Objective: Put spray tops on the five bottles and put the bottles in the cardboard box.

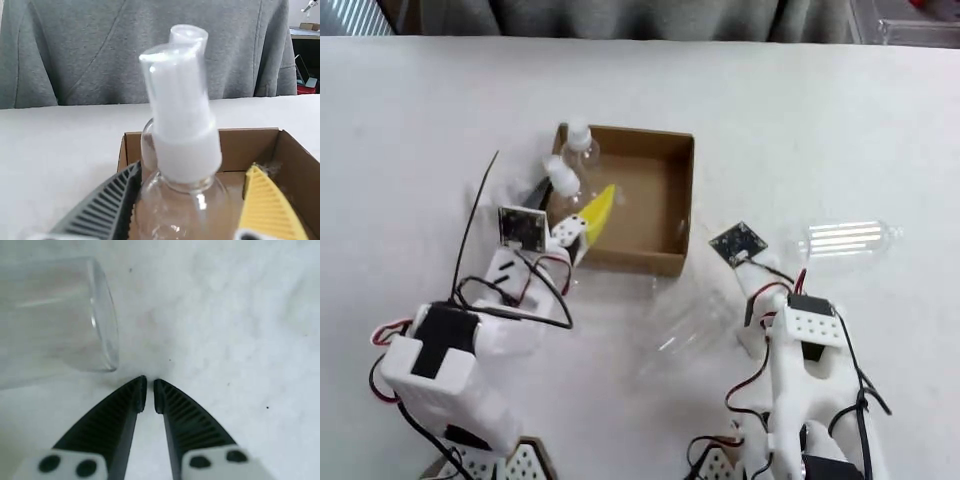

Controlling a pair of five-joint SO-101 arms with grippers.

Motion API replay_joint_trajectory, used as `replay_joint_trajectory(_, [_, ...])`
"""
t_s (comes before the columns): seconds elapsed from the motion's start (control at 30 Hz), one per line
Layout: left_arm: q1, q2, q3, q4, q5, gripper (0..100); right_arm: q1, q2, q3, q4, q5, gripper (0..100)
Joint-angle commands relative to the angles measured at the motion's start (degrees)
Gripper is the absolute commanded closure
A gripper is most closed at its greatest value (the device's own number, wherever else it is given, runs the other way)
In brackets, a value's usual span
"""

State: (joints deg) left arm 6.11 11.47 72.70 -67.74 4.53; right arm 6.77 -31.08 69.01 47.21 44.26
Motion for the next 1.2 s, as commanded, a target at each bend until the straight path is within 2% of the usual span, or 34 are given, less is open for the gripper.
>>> replay_joint_trajectory(0.0, [-0.13, -4.97, 1.23, 0.26, 0.70, 69, 0.22, -0.66, -0.26, -1.71, -0.18, 98.2])
replay_joint_trajectory(0.1, [-0.13, -8.75, 3.08, 1.85, 0.35, 70, 0.13, -0.66, -0.26, -1.71, -0.18, 98.2])
replay_joint_trajectory(0.33, [-0.13, -21.14, 3.69, 18.55, -2.90, 80, 0.13, -0.66, -0.26, -1.71, -0.18, 98.2])
replay_joint_trajectory(0.7, [-0.04, -40.92, 6.24, 40.88, -3.52, 80, 0.13, -0.66, -0.26, -1.71, -0.18, 98.2])
replay_joint_trajectory(0.97, [-0.04, -43.65, 1.85, 49.93, -3.43, 80, 0.13, -1.19, 0.79, -1.71, -0.26, 98.2])
replay_joint_trajectory(1.17, [0.04, -43.47, -0.53, 50.29, -3.16, 80, 0.13, -1.19, 0.79, -1.71, -0.26, 98.2])
